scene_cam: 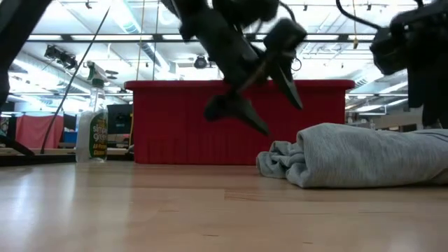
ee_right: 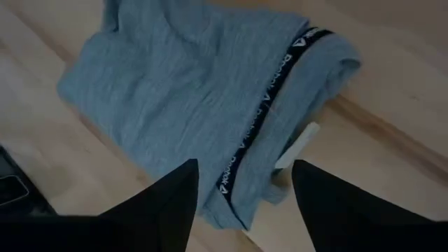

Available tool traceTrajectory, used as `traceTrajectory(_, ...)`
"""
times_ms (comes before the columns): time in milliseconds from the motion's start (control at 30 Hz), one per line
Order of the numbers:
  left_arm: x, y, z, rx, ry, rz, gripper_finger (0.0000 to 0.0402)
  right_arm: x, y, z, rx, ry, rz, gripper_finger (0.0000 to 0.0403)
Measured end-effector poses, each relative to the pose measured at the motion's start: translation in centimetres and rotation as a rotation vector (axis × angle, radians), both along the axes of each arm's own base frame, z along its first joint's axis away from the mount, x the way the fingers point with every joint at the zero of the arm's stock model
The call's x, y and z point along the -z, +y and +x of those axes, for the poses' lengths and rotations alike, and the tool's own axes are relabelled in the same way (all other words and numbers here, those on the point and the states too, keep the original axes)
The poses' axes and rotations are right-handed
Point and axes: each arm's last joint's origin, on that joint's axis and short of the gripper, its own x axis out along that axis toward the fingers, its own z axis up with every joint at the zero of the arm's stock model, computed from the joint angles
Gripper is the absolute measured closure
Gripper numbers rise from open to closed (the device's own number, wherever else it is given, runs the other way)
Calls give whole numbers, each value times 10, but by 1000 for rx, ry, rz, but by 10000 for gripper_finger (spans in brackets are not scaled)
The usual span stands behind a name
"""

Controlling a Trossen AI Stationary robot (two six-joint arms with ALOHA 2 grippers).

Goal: Fold laundry
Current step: Put the folded gray shirt into the red laundry bin

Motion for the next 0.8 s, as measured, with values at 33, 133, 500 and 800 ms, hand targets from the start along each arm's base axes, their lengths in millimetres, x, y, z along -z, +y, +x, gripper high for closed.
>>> traceTrajectory(33, 8, 2, 3, 10, 3, -26, 106, 3, 0, -1, 5, 1, 2, 162)
traceTrajectory(133, 26, 9, 12, 45, 1, -104, 106, 21, 0, 0, 21, -12, 20, 144)
traceTrajectory(500, 83, 12, 40, 228, -121, -186, 135, 87, -11, 17, 1, -233, 174, 69)
traceTrajectory(800, 87, 30, 40, 308, -151, -244, 337, 96, -33, 44, -105, -314, 194, 228)
